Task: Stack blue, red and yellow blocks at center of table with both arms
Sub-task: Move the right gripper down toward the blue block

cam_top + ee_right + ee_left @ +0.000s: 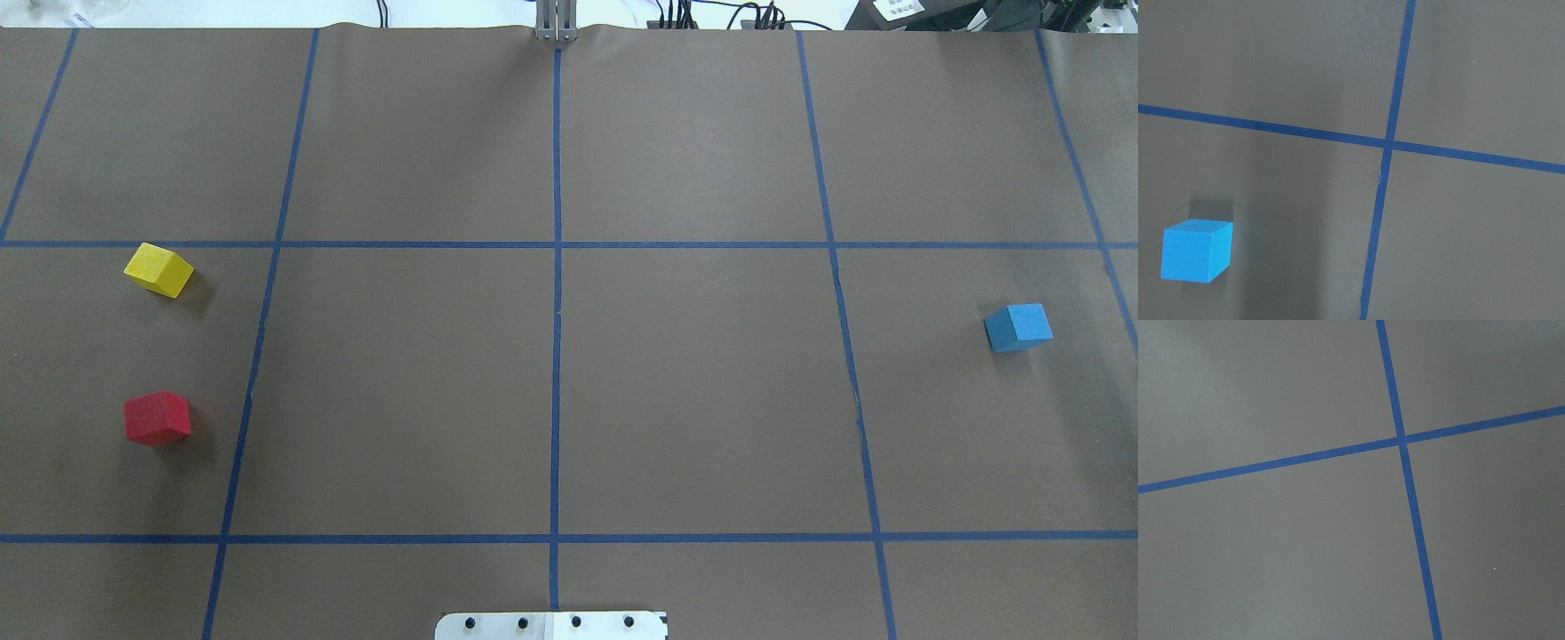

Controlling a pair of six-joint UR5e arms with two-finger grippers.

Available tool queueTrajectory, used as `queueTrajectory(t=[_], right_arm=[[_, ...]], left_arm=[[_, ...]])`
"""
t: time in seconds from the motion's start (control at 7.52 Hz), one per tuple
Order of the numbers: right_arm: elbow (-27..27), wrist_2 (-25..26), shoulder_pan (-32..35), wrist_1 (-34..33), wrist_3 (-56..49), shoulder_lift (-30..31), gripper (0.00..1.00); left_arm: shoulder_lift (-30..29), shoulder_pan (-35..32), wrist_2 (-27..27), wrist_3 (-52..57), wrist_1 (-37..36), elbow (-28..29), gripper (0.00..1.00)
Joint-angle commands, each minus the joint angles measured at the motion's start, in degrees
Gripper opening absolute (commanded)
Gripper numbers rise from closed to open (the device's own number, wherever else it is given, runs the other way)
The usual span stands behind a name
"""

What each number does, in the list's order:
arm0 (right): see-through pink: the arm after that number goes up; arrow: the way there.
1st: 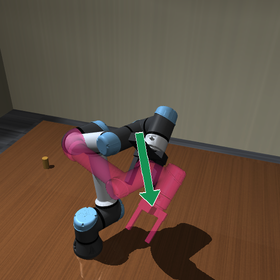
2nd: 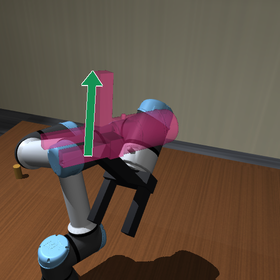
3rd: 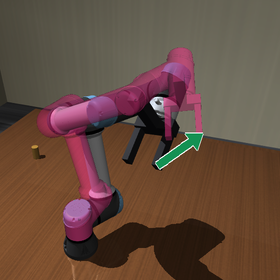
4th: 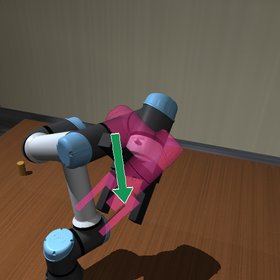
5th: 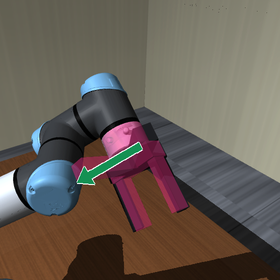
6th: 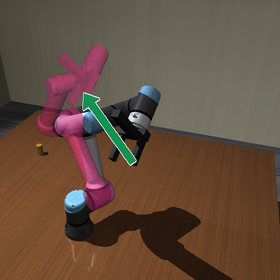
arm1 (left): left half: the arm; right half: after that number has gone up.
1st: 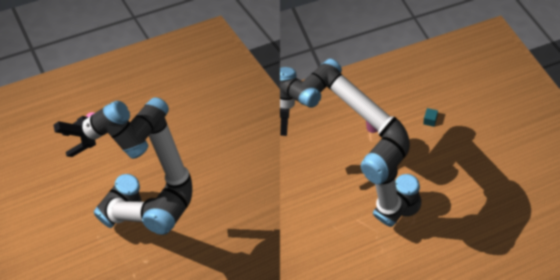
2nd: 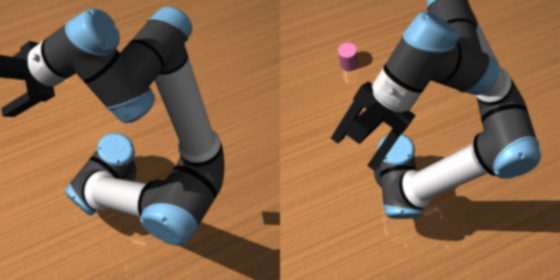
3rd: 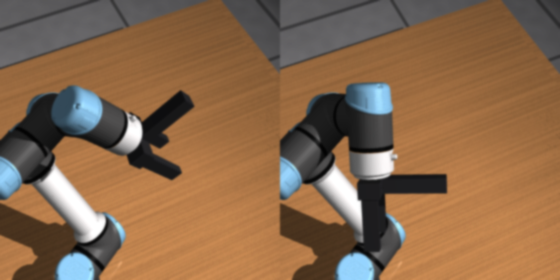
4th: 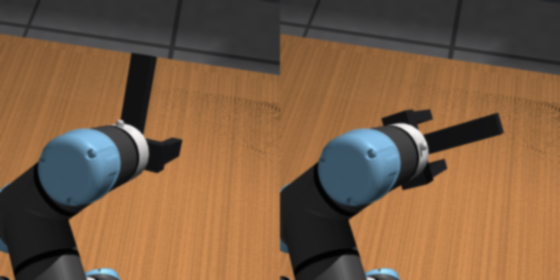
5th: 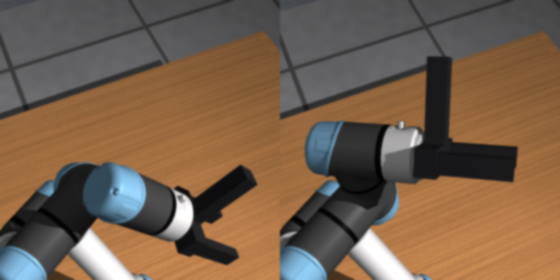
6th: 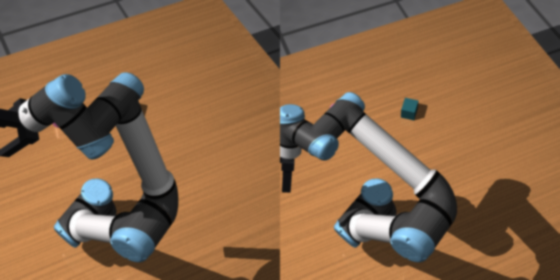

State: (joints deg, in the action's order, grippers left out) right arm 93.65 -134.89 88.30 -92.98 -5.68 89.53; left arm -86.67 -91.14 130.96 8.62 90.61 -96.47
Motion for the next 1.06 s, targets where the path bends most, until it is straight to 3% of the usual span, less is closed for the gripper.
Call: queueTrajectory(t=[0.0,0.27,0.4,0.66,0.93], right_arm=[[0.0,-0.4,0.5,0.1,-0.1,0.3,1.00],[0.6,-0.5,0.8,0.1,-0.1,0.3,1.00],[4.1,0.3,0.8,0.1,0.7,0.4,1.00],[7.2,1.1,-2.1,-0.4,0.8,-3.8,1.00],[6.6,-0.6,-7.6,2.7,0.9,-3.1,1.00]], left_arm=[[0.0,0.0,0.0,0.0,0.0,0.0,1.00],[-0.1,-0.1,-0.3,-0.1,0.0,0.0,1.00],[-0.1,-0.1,-0.4,-0.1,0.0,-0.3,1.00],[0.0,-0.1,-0.4,-0.2,-0.2,-1.6,1.00],[0.0,-0.1,-0.4,-0.2,-0.2,-1.6,1.00]])
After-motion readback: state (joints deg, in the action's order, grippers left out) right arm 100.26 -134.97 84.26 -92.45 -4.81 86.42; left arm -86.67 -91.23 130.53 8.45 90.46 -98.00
